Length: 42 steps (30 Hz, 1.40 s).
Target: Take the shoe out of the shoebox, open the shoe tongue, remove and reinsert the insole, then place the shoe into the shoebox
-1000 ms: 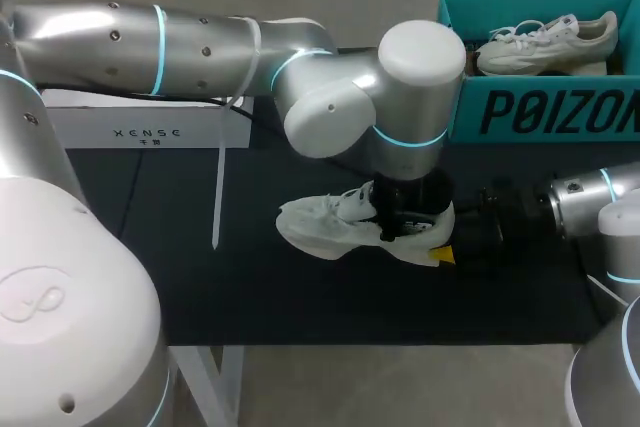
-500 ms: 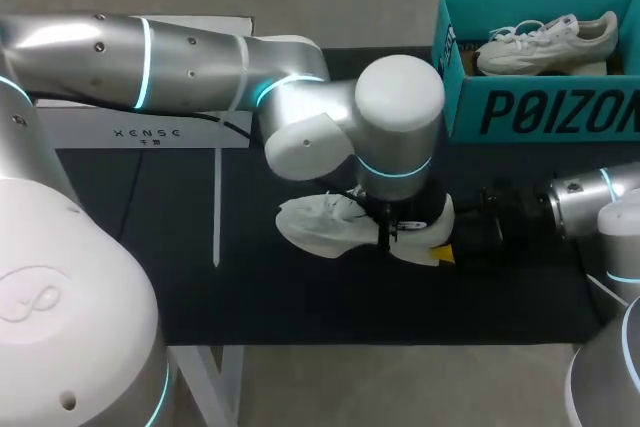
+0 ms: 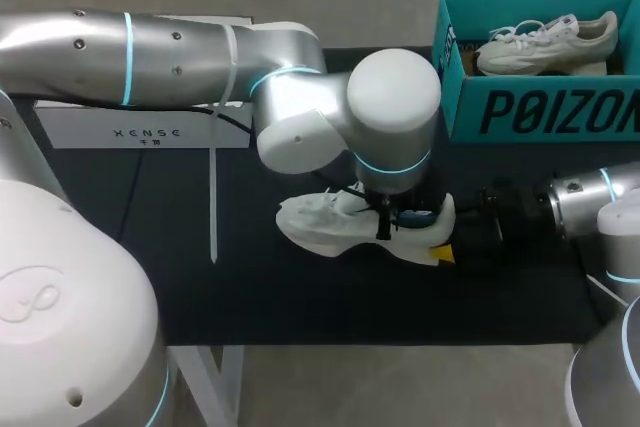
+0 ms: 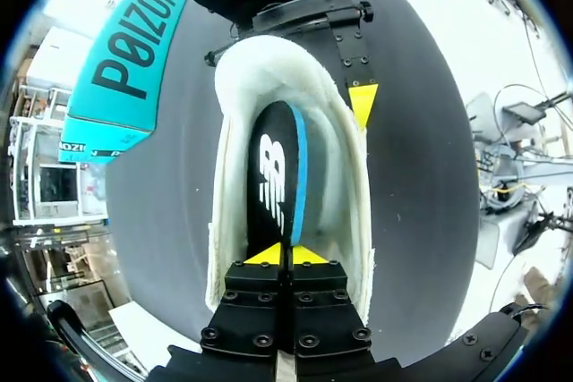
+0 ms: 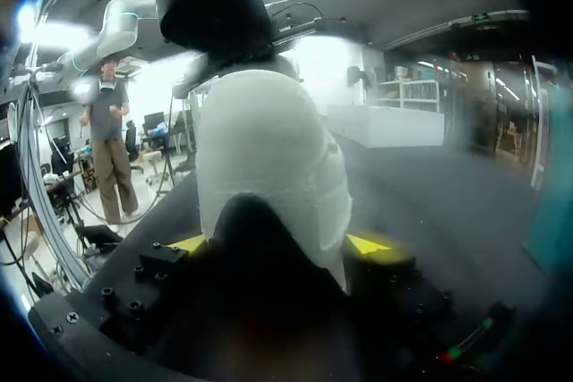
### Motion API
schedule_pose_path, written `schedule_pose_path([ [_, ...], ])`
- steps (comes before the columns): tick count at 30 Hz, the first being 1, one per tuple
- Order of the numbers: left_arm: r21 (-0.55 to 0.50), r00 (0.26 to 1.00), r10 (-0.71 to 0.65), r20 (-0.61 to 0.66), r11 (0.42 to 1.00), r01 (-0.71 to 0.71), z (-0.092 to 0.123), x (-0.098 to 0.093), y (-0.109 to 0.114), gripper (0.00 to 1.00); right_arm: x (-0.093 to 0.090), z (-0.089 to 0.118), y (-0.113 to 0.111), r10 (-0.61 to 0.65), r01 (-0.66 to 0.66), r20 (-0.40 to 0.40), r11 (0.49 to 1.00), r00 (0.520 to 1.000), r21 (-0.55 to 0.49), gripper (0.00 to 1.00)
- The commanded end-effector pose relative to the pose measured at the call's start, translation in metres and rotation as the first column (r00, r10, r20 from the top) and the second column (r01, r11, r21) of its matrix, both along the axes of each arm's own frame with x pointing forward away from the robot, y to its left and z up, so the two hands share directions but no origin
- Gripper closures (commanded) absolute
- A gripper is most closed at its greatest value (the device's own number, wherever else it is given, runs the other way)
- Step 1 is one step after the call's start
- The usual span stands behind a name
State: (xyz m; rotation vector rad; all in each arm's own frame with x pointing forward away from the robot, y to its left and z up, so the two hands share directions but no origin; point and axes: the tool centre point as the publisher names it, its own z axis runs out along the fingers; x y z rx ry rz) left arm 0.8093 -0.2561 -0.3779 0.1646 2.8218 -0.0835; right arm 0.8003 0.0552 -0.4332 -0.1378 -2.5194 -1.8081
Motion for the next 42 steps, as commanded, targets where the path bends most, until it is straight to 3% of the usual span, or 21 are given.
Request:
schedule_pose_path([
  [1, -0.003, 1.0, 0.006, 0.025, 1.0, -0.006, 0.019, -0.008, 0.006, 1.0, -0.001, -0.004, 0.003, 0.001, -0.001, 0.0, 1.0, 1.0, -0.002, 1.0],
  [20, -0.081, 0.995, 0.034, 0.09, 0.996, -0.027, 0.067, -0.03, 0.018, 1.0, -0.001, -0.004, 0.003, 0.001, -0.001, 0.0, 1.0, 1.0, -0.002, 1.0],
  [26, -0.101, 0.995, 0.022, 0.1, 0.995, -0.012, 0.073, -0.036, 0.002, 1.0, -0.001, -0.004, 0.003, 0.001, -0.001, 0.0, 1.0, 1.0, -0.002, 1.0],
  [42, -0.114, 0.997, -0.014, 0.075, 0.993, 0.022, 0.061, -0.035, -0.047, 1.0, -0.001, -0.004, 0.003, 0.001, -0.001, 0.0, 1.0, 1.0, -0.002, 1.0],
])
